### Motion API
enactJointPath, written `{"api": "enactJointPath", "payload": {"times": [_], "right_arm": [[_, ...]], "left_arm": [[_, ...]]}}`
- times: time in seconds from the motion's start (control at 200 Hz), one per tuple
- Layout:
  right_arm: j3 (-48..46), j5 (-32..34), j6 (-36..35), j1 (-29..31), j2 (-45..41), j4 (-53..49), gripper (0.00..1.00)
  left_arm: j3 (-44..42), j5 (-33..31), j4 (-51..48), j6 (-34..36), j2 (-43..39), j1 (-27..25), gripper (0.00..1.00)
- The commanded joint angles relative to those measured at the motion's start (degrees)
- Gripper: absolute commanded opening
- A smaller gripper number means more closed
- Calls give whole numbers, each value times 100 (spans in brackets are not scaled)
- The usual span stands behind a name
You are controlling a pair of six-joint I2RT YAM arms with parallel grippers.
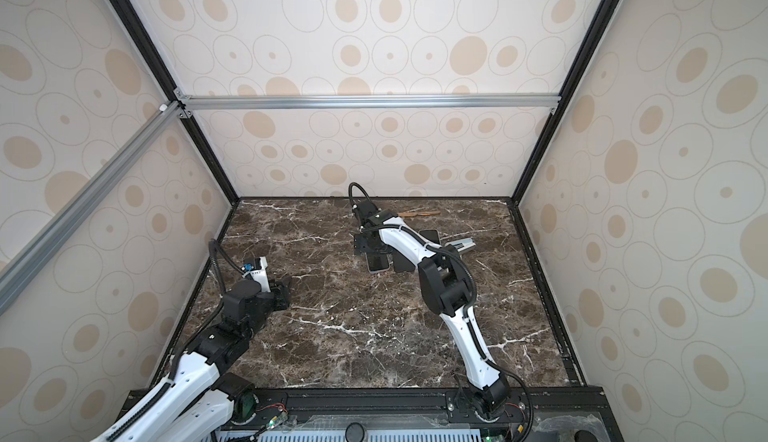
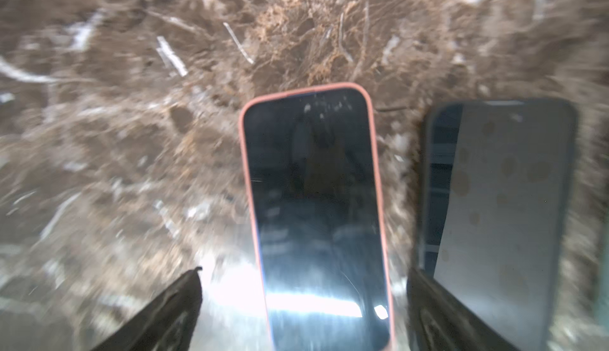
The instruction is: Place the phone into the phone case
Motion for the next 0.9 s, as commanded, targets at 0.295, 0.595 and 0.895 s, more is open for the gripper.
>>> {"api": "enactJointPath", "payload": {"times": [0.295, 0.595, 0.895], "right_arm": [[-5219, 2454, -1957, -778, -5116, 2759, 99], [-9292, 1098, -3753, -2334, -6282, 7100, 99], [-9365, -751, -3909, -2858, -5245, 8544, 99]], "left_arm": [[-315, -2798, 4100, 1732, 1823, 494, 71], [-1342, -1753, 6323, 2250, 3007, 1370, 72], [-1707, -119, 8638, 2875, 4083, 1855, 76]]}}
